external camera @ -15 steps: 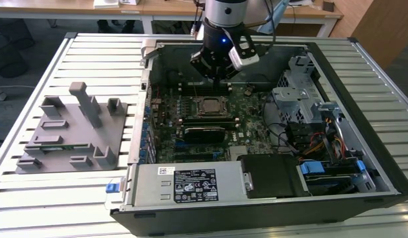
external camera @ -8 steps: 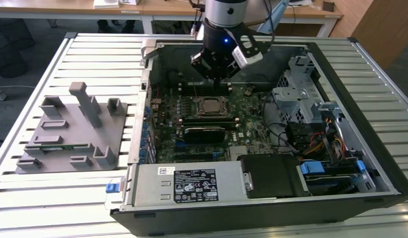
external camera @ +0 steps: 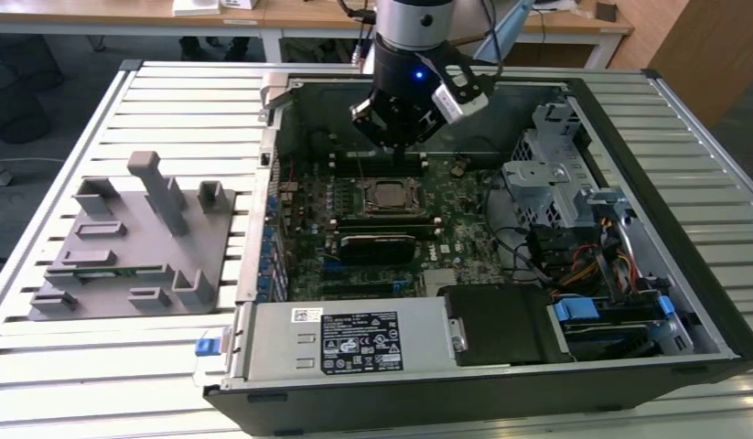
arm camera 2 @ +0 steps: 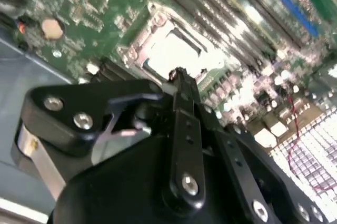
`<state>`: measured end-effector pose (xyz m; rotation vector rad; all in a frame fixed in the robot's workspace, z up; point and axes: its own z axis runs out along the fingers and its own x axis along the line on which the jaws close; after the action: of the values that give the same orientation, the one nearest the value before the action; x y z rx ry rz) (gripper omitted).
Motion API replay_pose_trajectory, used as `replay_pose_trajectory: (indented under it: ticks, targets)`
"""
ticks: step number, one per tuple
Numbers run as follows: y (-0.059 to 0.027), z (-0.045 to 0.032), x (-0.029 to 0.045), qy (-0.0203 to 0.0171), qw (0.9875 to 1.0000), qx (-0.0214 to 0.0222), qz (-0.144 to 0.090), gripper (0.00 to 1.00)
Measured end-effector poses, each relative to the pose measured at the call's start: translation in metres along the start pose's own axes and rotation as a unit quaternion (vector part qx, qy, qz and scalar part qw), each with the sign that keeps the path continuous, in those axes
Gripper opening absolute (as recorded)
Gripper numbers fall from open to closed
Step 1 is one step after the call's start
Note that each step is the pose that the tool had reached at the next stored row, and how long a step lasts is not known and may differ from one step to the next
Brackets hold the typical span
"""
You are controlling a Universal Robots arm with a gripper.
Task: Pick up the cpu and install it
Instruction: 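Install the first cpu locking lever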
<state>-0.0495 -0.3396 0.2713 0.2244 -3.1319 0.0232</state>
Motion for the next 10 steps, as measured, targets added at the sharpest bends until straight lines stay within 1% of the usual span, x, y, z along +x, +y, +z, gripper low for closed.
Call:
replay_pose_trajectory:
  ticks: [3, 7, 10]
  targets:
    - [0.0011, 0.0003, 0.0048, -0.0001, 1.0000, 0.0001, 0.009, 0.11]
    - [0.0019, 0.0016, 0.0076, 0.0002, 0.9996, 0.0001, 0.029, 0.11]
    - [0.0028, 0.0024, 0.0120, 0.0002, 0.9995, 0.0001, 0.033, 0.11]
